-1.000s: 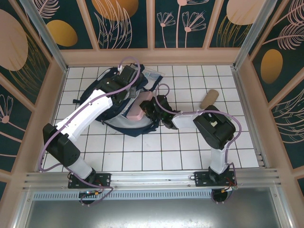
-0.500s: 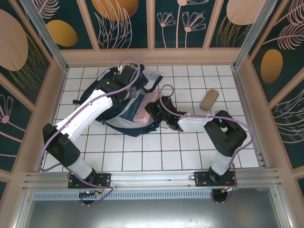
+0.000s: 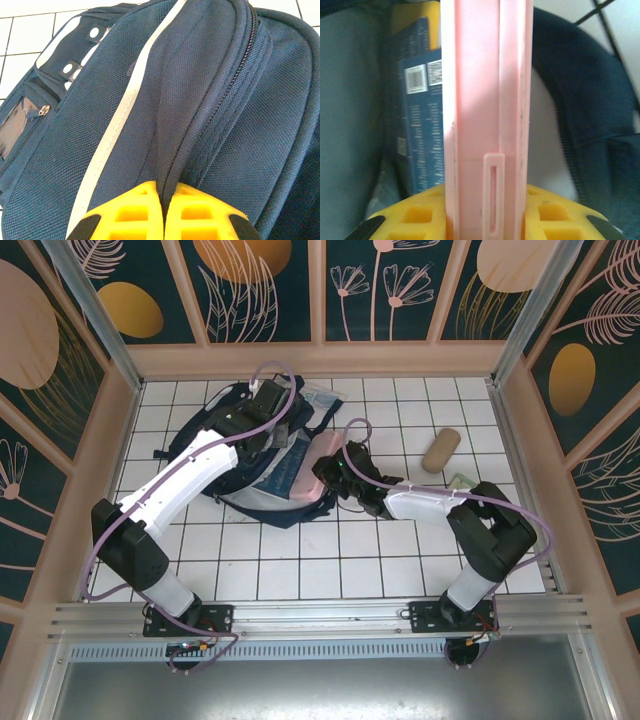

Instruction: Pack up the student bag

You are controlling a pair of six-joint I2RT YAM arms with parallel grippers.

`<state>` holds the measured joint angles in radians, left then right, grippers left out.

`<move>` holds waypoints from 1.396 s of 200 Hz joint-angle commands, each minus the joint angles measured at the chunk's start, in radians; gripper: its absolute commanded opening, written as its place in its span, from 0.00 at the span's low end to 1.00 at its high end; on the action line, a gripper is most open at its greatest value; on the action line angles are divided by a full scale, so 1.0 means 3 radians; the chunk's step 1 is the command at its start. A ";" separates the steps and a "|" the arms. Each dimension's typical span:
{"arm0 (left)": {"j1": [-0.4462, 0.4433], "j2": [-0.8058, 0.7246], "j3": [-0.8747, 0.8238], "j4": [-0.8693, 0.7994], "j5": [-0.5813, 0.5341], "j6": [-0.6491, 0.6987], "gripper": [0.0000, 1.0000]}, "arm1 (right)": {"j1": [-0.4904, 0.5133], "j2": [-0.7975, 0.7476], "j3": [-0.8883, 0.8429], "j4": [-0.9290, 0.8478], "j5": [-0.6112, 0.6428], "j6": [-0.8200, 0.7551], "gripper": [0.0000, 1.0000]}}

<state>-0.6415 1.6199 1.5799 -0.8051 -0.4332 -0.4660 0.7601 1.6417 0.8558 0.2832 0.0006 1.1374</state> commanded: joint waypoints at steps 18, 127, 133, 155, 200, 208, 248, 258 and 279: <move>-0.0015 -0.0189 0.0052 0.0319 -0.0016 -0.0152 0.00 | -0.0018 0.0080 -0.0058 -0.0121 0.0065 -0.0176 0.22; -0.0019 -0.0220 -0.0044 0.0542 0.0496 -0.0328 0.00 | 0.0097 0.0913 0.0653 0.0817 -0.0475 -0.0236 0.23; -0.0018 -0.0215 -0.0044 0.0551 0.0508 -0.0337 0.00 | 0.0100 0.0984 0.0718 0.0871 -0.0521 -0.0233 0.23; -0.0017 -0.0210 -0.0048 0.0559 0.0516 -0.0357 0.00 | 0.0103 0.1246 0.0958 0.0928 -0.0643 -0.0172 0.23; -0.0015 -0.0214 -0.0064 0.0539 0.0381 -0.0334 0.00 | 0.0075 0.1426 0.0993 0.1338 -0.0785 0.0010 0.25; -0.0017 -0.0215 -0.0061 0.0523 0.0340 -0.0320 0.00 | 0.0064 0.1368 0.0935 0.1391 -0.0792 0.0019 0.26; 0.0003 -0.0210 -0.0060 0.0489 0.0201 -0.0258 0.00 | -0.0002 0.1041 0.0722 0.1176 -0.0728 -0.0087 0.51; 0.0011 -0.0209 -0.0060 0.0490 0.0192 -0.0247 0.00 | -0.0003 0.0994 0.0685 0.1103 -0.0724 -0.0144 0.61; 0.0024 -0.0204 -0.0056 0.0485 0.0180 -0.0231 0.00 | -0.0017 0.0914 0.0589 0.0940 -0.0647 -0.0219 0.75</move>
<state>-0.6392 1.6161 1.5463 -0.7506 -0.3508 -0.5289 0.7609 1.9888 1.0637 0.5884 -0.2001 1.1061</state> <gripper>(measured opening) 0.048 0.707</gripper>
